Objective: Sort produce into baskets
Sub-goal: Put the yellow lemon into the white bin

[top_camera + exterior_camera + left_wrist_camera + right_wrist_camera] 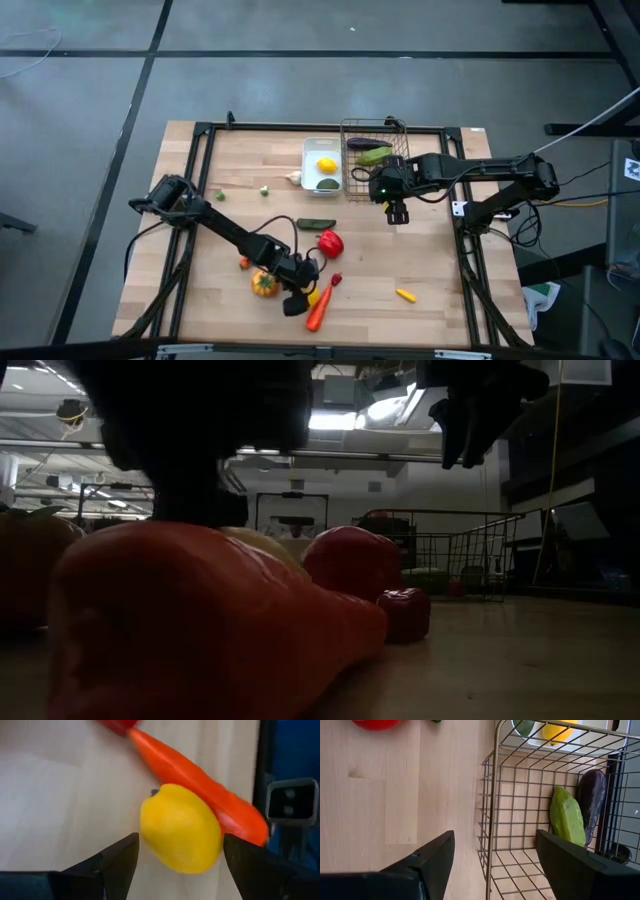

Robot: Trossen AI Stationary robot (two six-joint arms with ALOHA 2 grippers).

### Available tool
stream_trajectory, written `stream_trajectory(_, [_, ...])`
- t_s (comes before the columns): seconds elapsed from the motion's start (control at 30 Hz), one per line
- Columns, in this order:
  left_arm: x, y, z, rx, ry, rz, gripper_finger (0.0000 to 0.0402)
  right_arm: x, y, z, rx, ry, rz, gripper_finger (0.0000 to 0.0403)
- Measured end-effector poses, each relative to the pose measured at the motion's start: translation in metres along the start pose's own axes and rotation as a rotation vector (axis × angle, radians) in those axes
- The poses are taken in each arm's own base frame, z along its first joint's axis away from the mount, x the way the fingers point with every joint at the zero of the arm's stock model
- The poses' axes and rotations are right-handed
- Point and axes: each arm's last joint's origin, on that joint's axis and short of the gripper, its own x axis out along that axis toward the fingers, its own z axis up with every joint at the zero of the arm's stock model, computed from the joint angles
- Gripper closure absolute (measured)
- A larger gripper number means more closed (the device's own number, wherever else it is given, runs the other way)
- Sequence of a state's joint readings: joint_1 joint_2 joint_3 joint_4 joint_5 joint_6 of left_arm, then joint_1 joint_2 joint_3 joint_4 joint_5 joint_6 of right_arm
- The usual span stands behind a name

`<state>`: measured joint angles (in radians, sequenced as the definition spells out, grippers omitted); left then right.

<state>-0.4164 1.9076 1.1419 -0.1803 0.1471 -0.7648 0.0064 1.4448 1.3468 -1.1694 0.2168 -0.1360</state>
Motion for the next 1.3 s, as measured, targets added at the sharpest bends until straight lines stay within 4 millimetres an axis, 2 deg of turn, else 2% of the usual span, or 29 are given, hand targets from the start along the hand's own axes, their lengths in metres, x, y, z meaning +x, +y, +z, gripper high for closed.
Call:
stream_trajectory(0.13, [-0.0010,0.0049,0.0049,-0.125,-0.010,0.005,0.0119,0.0000,0.0000,0.0000,0.000,0.000,0.000,0.0127])
stream_trajectory(0.37, [-0.0017,0.0096,0.0090,-0.240,-0.022,0.006,0.0119,0.0000,0.0000,0.0000,0.000,0.000,0.000,0.0127])
stream_trajectory(0.57, [-0.0013,0.0084,0.0068,-0.239,-0.017,0.008,0.0130,-0.0001,0.0000,0.0000,-0.003,0.000,0.000,0.0127])
stream_trajectory(1.0, [-0.0015,0.0070,0.0061,-0.189,-0.017,0.004,0.0222,-0.0001,0.0000,0.0000,-0.003,0.000,0.000,0.0127])
stream_trajectory(1.3, [-0.0015,0.0070,0.0061,-0.138,-0.018,0.005,0.0230,-0.0001,0.0000,0.0001,-0.004,0.000,0.000,0.0127])
